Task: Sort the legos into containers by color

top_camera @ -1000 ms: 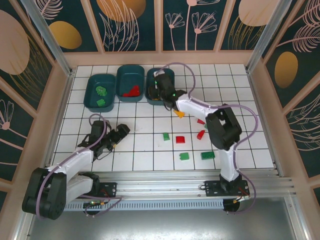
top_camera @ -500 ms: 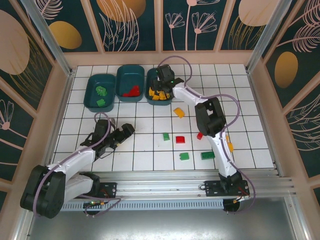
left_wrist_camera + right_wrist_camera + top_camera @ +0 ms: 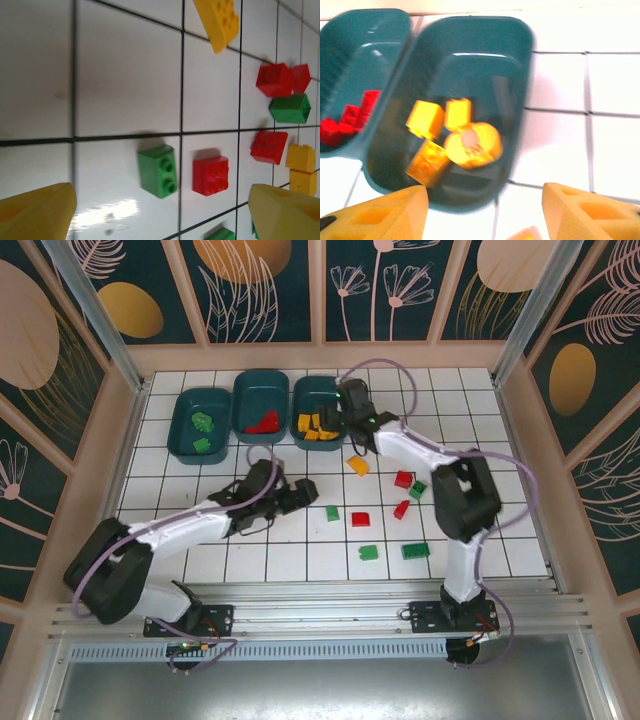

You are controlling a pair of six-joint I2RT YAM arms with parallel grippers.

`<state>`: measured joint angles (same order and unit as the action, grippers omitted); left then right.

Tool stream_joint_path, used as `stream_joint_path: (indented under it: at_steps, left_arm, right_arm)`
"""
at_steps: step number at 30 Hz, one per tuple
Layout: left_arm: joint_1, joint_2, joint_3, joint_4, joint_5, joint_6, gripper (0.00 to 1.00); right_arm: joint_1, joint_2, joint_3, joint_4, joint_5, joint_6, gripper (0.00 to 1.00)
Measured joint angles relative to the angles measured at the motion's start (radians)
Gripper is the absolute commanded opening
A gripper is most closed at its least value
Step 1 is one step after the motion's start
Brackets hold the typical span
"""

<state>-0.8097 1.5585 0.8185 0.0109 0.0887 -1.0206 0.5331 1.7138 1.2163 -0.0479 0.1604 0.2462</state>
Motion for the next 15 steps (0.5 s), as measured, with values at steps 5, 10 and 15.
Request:
stream_joint_path:
  at_steps: [5,10,15]
  left_arm:
    - [-0.086,0.182,0.154,-0.068,-0.055,-0.035,0.73]
    - [-0.103,0.233,0.217,-0.157,-0.132,-0.047,0.68]
    - [-0.103,0.303,0.298,-0.208,-0.173,-0.044,0.58]
  right_arm:
    - [-0.094,-0.162,-0.284,0.045,0.008,0.052,0.62]
    - [-0.097,-0.253,-0.416,0.042,-0.002,0.075,0.62]
    - [-0.097,-0.330,-0.435,0.059,-0.005,0.078,0.62]
